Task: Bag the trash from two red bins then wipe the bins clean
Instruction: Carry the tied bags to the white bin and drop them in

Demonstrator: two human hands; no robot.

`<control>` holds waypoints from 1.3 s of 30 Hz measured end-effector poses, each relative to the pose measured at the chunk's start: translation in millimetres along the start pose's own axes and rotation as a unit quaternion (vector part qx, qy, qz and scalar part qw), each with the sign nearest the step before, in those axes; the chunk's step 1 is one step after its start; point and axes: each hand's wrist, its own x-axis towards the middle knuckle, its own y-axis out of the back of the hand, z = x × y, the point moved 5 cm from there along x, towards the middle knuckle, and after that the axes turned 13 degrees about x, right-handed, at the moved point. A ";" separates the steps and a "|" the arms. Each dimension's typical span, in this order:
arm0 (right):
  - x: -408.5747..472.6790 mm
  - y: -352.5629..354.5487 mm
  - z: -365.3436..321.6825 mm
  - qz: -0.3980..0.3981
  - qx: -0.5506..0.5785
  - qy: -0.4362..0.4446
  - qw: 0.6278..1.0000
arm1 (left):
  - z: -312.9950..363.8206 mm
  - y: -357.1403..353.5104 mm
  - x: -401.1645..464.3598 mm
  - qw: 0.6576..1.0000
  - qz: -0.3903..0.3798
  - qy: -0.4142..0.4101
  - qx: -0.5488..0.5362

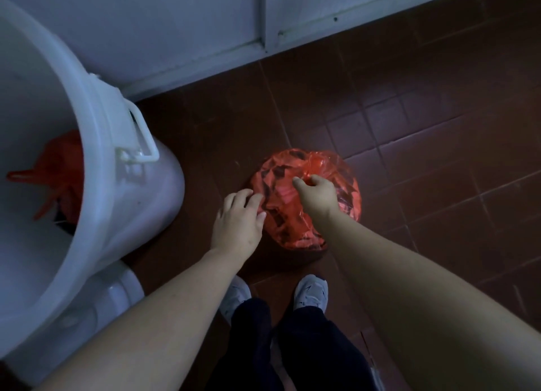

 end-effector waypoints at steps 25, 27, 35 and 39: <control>-361.0 72.4 -406.0 0.078 -0.002 0.315 0.946 | -7.2 438.7 -119.3 0.991 0.103 0.058 0.067; -389.1 56.3 -434.4 0.059 0.004 0.350 0.935 | -25.0 469.6 -127.6 0.989 0.111 0.070 0.066; -468.1 -19.9 -499.7 0.008 0.036 0.398 0.916 | -120.2 548.3 -178.7 0.974 0.156 0.160 0.027; -483.8 -76.3 -499.4 -0.018 0.025 0.376 0.926 | -177.5 551.2 -210.6 0.969 0.151 0.194 0.038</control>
